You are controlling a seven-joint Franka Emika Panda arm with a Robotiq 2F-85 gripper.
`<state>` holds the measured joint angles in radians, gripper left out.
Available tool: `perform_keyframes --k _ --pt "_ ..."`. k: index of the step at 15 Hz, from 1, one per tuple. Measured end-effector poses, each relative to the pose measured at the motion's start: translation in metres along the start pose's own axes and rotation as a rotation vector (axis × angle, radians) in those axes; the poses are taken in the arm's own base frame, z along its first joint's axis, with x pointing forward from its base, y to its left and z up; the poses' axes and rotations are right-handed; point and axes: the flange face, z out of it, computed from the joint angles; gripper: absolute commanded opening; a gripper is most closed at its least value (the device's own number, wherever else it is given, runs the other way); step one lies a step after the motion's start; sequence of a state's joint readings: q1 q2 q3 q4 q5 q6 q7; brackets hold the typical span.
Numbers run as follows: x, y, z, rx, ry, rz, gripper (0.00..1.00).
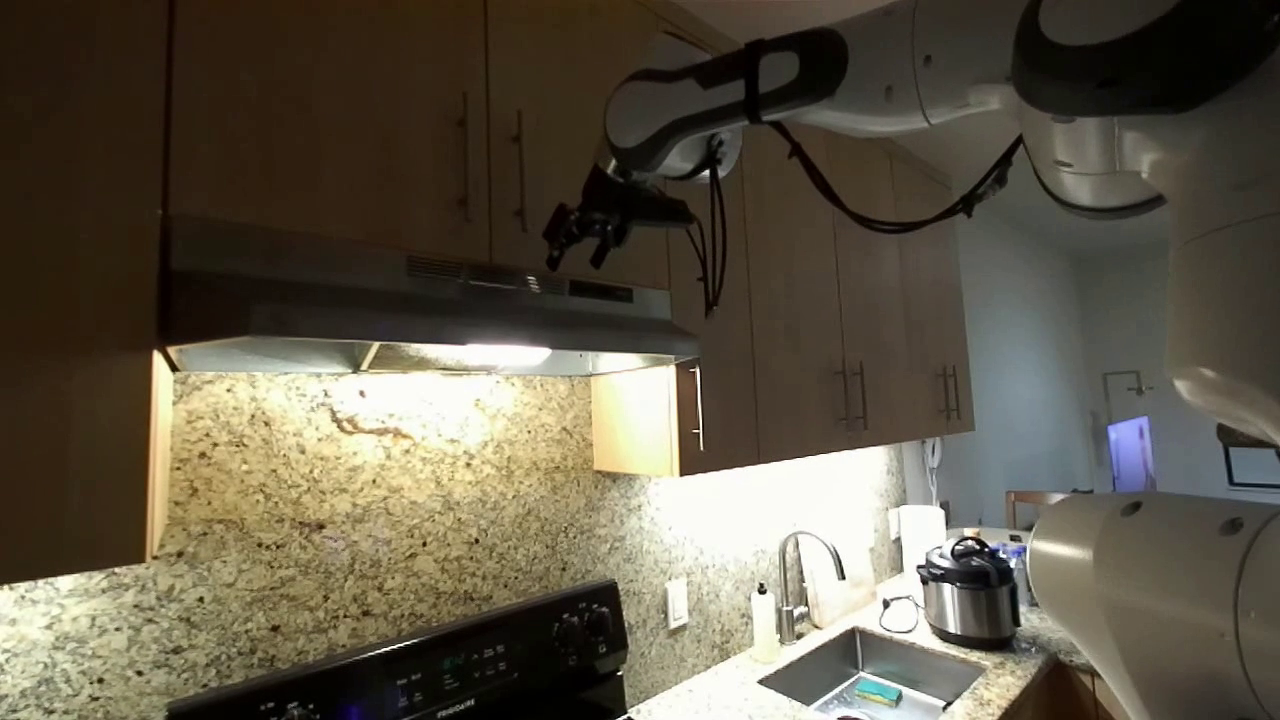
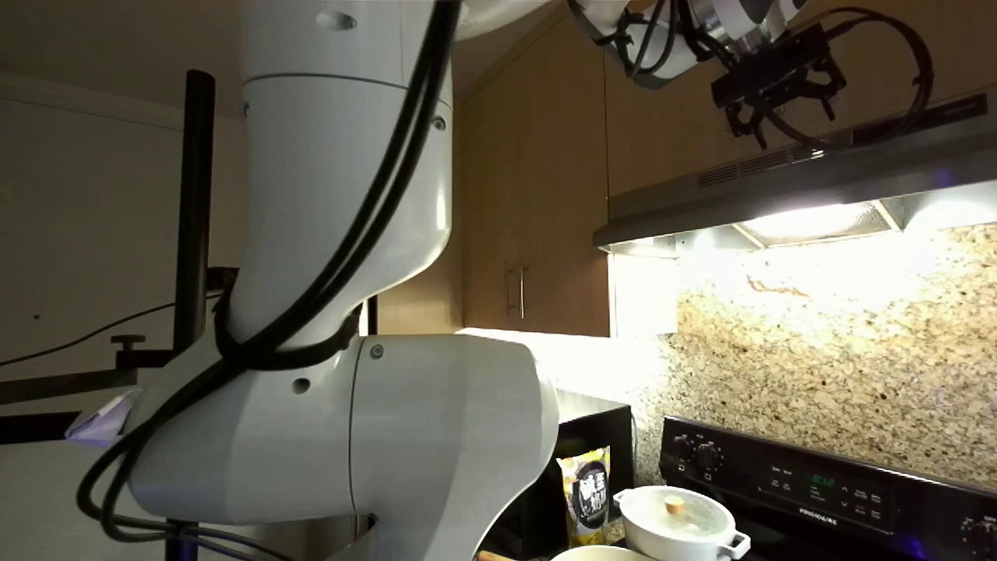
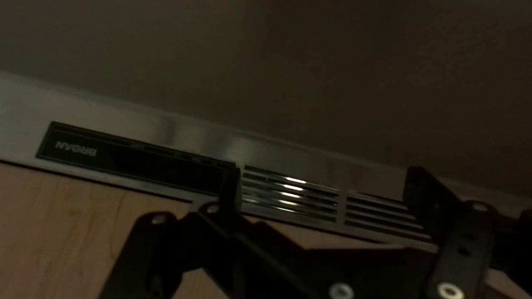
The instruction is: Turn on the light
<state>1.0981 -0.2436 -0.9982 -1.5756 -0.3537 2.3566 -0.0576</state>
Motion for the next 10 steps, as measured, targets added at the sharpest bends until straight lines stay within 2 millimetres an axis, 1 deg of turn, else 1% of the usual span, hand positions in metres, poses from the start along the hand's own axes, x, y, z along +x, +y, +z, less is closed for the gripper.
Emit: perform_keyframes --k 1,3,5,10 --pt "-0.001 0.004 0.002 -0.007 -0.005 0.004 1.0" --pt "-0.002 0.001 0.01 -0.024 -0.018 0.001 1.0" --pt "-0.002 -0.003 0.013 -0.03 -0.024 -0.006 1.0" --pt "-0.004 -0.007 0.008 -0.028 -0.038 0.025 1.0"
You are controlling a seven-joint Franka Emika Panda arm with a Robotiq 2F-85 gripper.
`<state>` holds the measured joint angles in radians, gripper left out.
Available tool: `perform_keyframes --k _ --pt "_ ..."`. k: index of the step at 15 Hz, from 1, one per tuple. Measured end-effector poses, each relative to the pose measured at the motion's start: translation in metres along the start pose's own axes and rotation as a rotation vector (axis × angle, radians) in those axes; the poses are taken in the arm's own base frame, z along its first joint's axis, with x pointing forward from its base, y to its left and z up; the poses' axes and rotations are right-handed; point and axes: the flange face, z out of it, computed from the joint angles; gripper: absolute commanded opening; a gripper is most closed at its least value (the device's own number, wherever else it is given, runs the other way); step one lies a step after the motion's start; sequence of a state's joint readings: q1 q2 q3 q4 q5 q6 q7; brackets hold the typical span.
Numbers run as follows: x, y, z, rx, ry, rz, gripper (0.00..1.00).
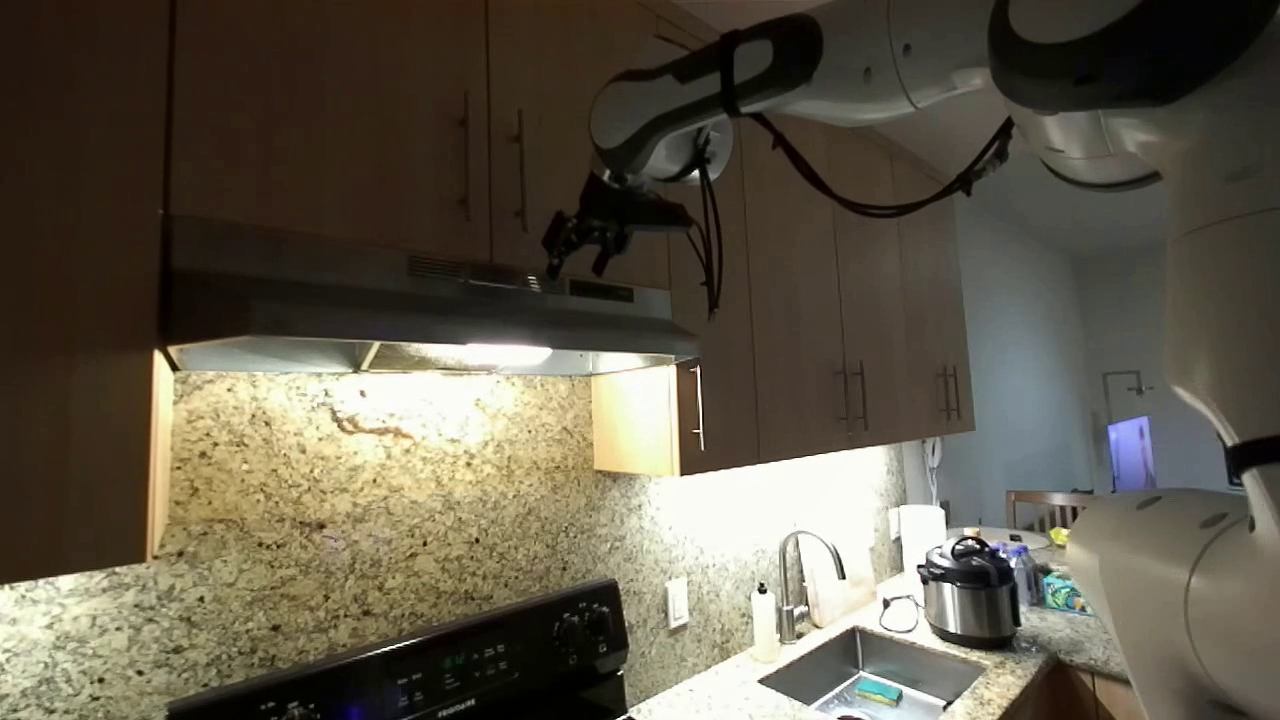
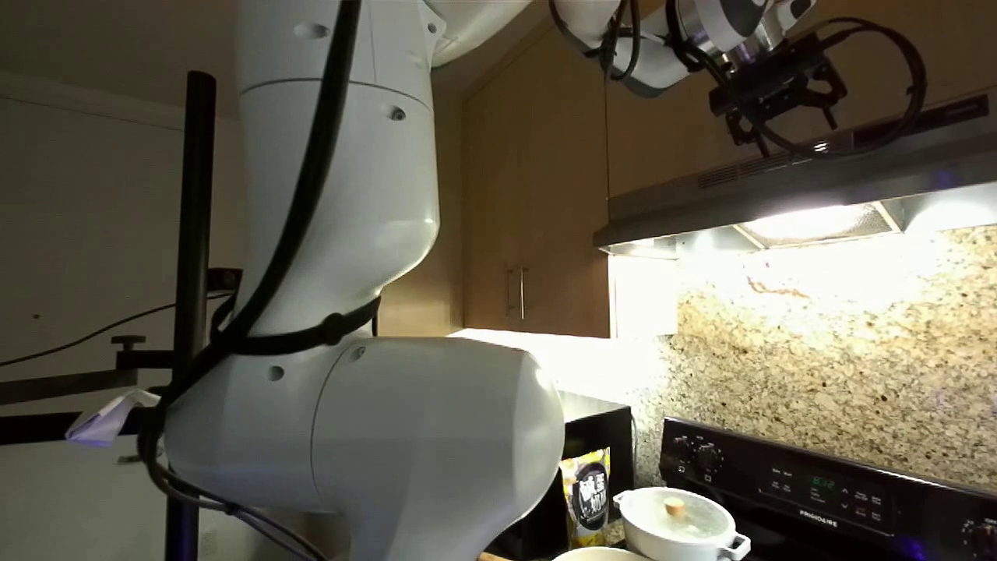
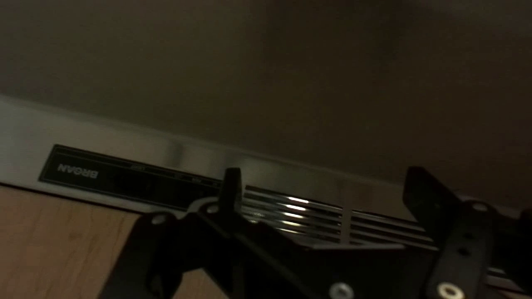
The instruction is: Turn on the light
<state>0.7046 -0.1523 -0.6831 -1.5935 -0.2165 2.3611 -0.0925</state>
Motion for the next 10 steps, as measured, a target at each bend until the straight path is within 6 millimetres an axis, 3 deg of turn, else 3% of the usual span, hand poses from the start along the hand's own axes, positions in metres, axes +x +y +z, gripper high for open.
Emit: perform_keyframes --k 10 --pt "-0.039 0.005 0.006 -0.003 -0.119 0.033 1.0"
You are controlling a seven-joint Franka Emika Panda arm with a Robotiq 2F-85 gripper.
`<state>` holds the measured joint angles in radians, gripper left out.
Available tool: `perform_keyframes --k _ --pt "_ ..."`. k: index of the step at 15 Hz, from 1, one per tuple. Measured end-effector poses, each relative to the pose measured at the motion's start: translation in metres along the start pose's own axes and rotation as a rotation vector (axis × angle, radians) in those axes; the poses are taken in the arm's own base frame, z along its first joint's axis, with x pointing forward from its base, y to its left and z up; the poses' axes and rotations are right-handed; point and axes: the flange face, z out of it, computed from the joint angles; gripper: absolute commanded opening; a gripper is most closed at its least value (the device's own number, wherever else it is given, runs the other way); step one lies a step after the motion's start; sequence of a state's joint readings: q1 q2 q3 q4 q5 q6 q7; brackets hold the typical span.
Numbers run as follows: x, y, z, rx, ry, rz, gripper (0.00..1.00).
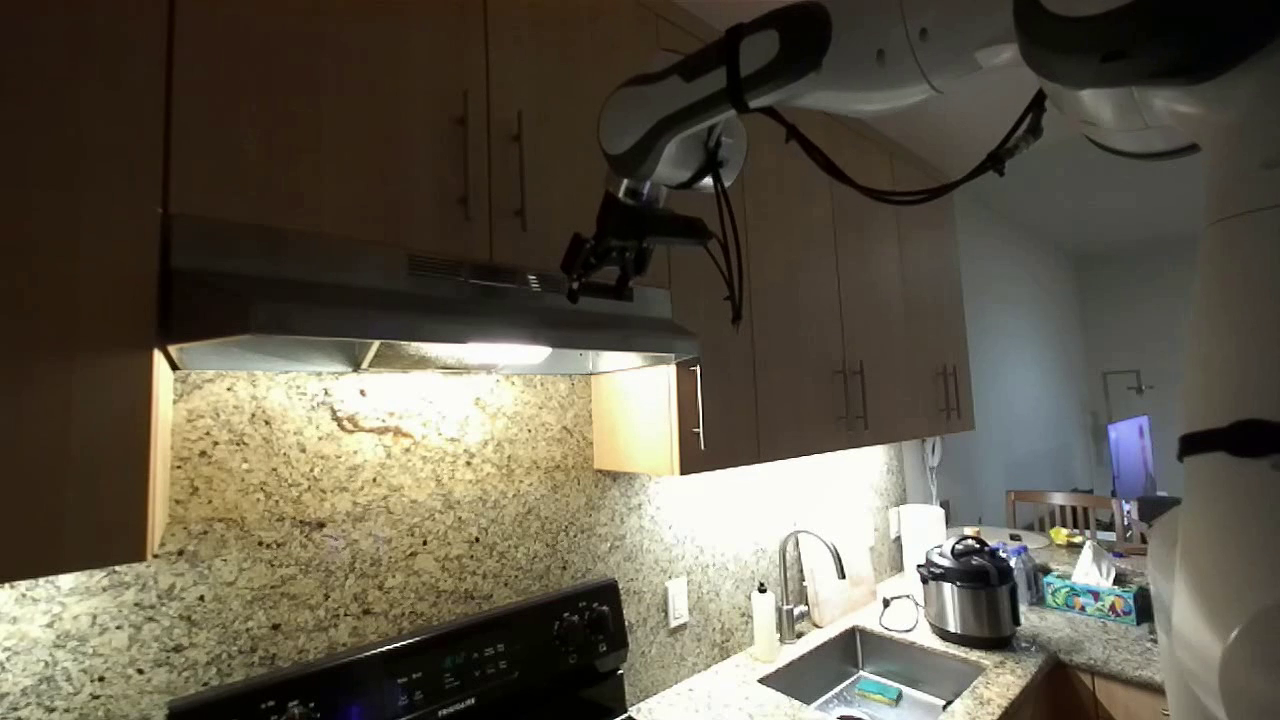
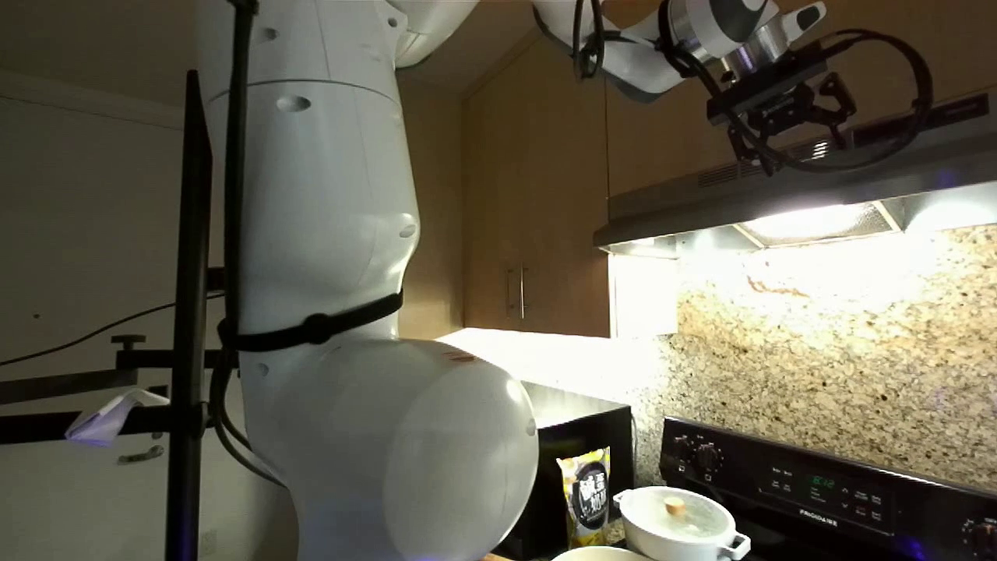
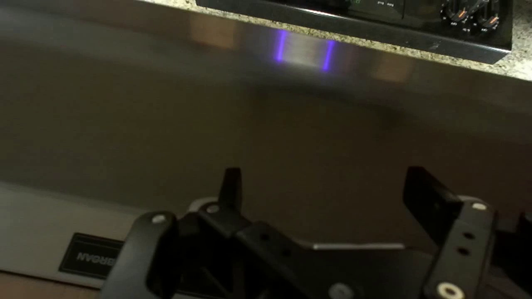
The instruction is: Turn on the light
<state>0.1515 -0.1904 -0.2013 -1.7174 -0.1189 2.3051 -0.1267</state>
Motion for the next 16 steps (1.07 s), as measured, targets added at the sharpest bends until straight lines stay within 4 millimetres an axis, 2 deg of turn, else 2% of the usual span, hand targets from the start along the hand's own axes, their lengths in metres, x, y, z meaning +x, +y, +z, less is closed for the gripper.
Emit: perform_keyframes --k 5,8,16 --pt "-0.024 0.013 -0.02 -0.012 -0.006 0.024 1.0" --pt "-0.046 0.015 -0.028 0.016 -0.042 0.053 1.0" --pt "-0.12 0.014 -0.011 0.085 -0.212 0.113 1.0"
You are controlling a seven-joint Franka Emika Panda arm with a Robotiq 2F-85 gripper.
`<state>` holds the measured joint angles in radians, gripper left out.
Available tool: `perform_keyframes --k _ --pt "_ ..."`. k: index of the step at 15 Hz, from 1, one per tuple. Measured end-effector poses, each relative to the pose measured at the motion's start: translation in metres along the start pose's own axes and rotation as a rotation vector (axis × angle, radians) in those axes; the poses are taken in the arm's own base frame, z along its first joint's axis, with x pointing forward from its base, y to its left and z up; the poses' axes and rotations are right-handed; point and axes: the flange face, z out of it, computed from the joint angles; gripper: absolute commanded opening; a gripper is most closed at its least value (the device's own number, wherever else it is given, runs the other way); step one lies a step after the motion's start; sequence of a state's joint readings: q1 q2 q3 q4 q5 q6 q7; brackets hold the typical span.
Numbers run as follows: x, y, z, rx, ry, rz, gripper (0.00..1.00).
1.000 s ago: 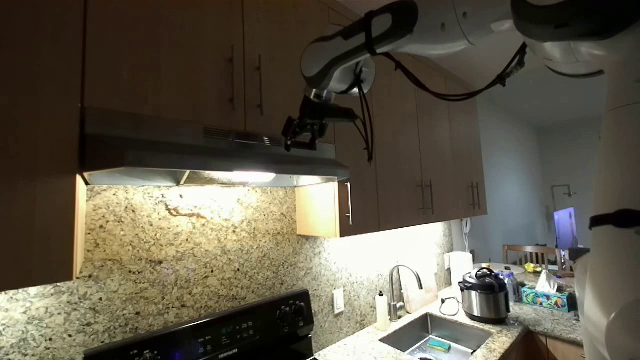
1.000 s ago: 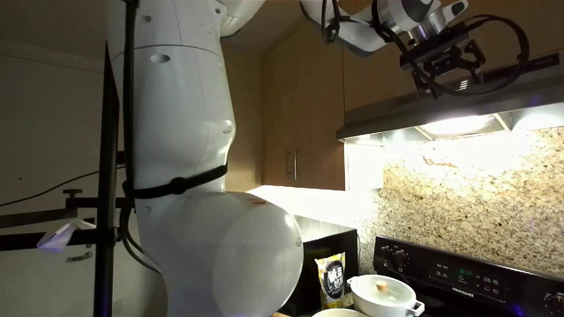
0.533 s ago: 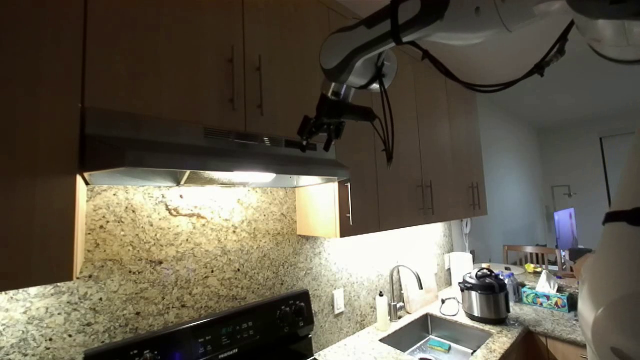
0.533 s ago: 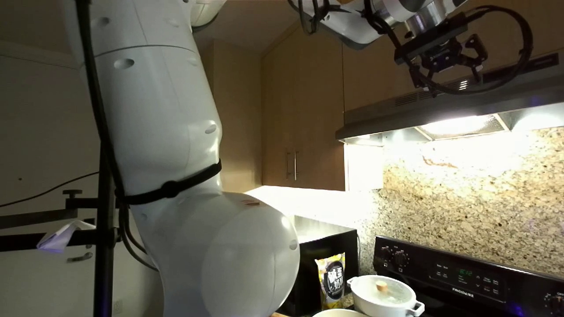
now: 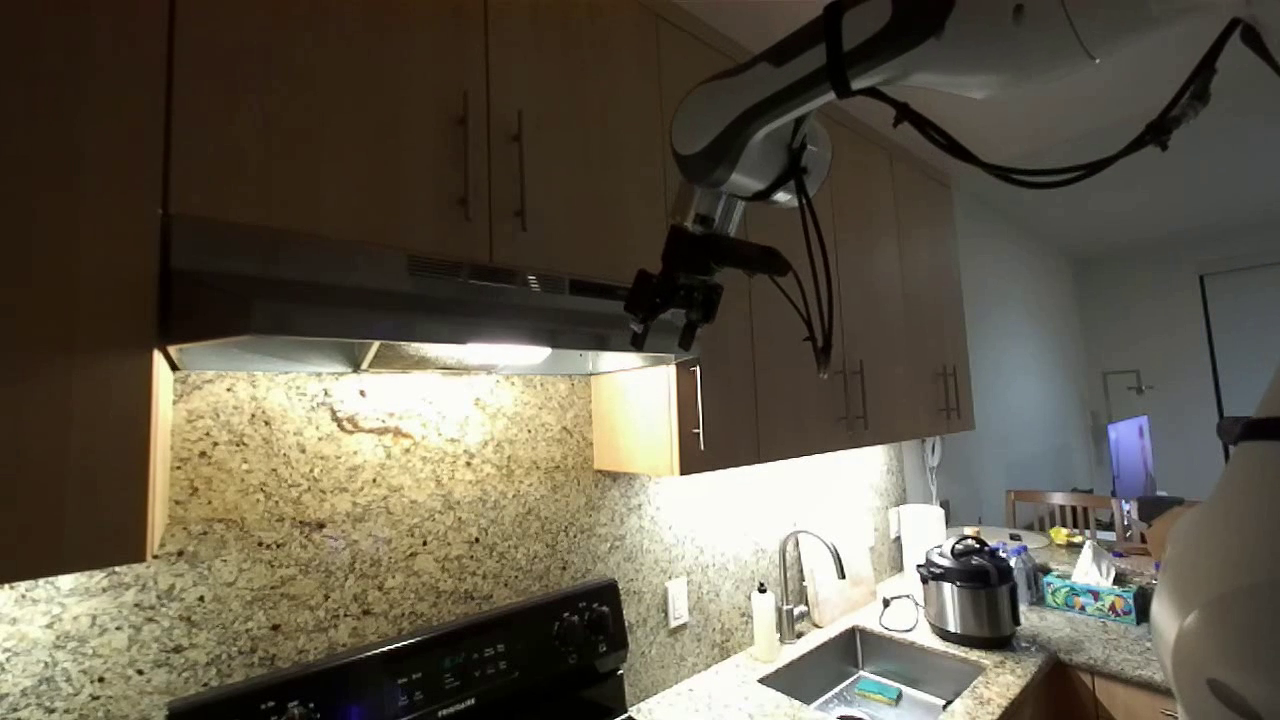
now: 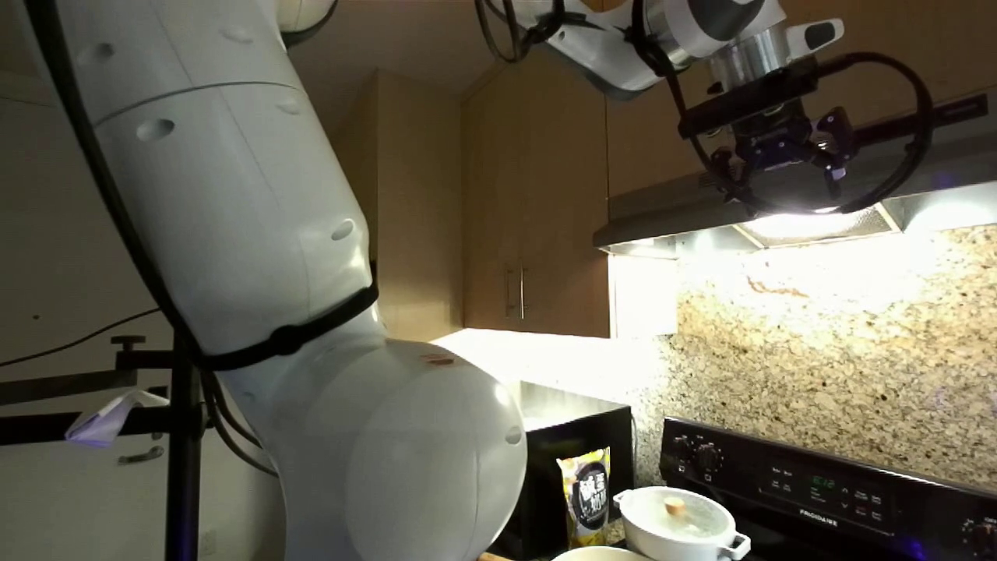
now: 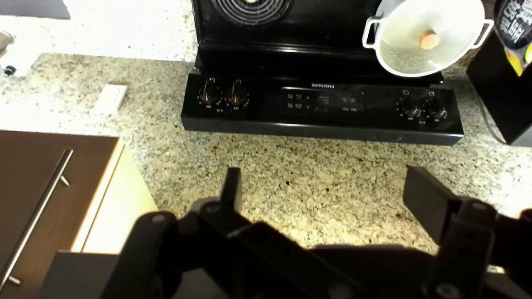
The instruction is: Turn on the light
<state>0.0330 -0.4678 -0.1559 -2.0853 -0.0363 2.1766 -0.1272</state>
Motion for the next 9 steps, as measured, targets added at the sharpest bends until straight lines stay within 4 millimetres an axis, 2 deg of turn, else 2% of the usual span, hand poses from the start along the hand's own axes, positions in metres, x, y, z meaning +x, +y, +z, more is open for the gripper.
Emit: perform_keyframes --k 5,9 --pt "-0.035 0.004 0.024 0.016 -0.13 0.018 1.0" --pt "-0.053 0.001 0.044 0.067 -0.213 0.048 1.0"
